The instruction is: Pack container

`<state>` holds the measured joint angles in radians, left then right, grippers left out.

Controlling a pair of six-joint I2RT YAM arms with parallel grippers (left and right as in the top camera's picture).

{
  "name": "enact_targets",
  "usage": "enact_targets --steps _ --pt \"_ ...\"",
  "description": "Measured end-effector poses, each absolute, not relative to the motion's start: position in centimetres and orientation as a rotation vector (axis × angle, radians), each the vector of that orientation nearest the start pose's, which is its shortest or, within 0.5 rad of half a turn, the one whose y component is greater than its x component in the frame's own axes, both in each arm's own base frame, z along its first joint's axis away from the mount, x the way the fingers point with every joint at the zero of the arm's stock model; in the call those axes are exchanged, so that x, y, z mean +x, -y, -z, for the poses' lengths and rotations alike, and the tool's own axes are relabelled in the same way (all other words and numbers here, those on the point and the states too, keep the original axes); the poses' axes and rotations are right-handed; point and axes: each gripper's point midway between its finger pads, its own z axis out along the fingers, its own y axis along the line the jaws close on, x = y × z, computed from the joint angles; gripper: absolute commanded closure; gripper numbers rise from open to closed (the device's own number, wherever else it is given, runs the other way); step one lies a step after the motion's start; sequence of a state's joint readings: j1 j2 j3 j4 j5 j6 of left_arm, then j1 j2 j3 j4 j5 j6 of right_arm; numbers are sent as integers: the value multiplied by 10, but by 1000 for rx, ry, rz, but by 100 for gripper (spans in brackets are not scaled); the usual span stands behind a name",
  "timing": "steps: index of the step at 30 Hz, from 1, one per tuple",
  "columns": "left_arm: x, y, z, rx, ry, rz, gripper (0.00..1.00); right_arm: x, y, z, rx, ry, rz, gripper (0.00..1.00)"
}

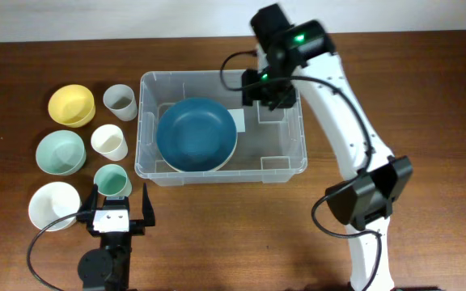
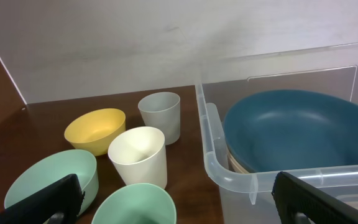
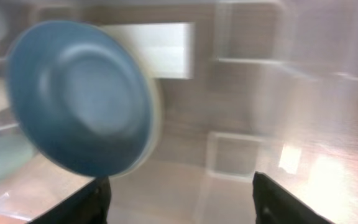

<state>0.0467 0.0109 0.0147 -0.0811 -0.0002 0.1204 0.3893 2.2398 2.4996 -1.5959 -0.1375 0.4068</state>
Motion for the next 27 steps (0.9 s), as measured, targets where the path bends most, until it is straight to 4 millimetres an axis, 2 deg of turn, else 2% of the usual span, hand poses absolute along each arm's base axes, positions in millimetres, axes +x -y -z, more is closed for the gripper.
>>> enact_targets --steps 3,7,11,14,20,23,27 --pt "246 -12 -158 60 -1648 -128 1 420 -160 -219 88 -2949 -218 13" --pt "246 -12 -158 61 -1648 -128 1 437 -109 -229 230 -2896 -145 1" --pt "246 -12 -158 61 -1648 -128 1 447 -54 -229 388 -2868 -79 1" --pt "246 -12 -158 60 -1648 -128 1 450 -2 -229 543 -2836 -23 1" --pt "246 -12 -158 61 -1648 -128 1 442 85 -228 813 -2771 23 1" --pt "246 -12 -158 61 -1648 -128 1 433 118 -226 923 -2749 35 1" --pt "246 -12 -158 61 -1648 -128 1 420 144 -214 1027 -2760 50 1"
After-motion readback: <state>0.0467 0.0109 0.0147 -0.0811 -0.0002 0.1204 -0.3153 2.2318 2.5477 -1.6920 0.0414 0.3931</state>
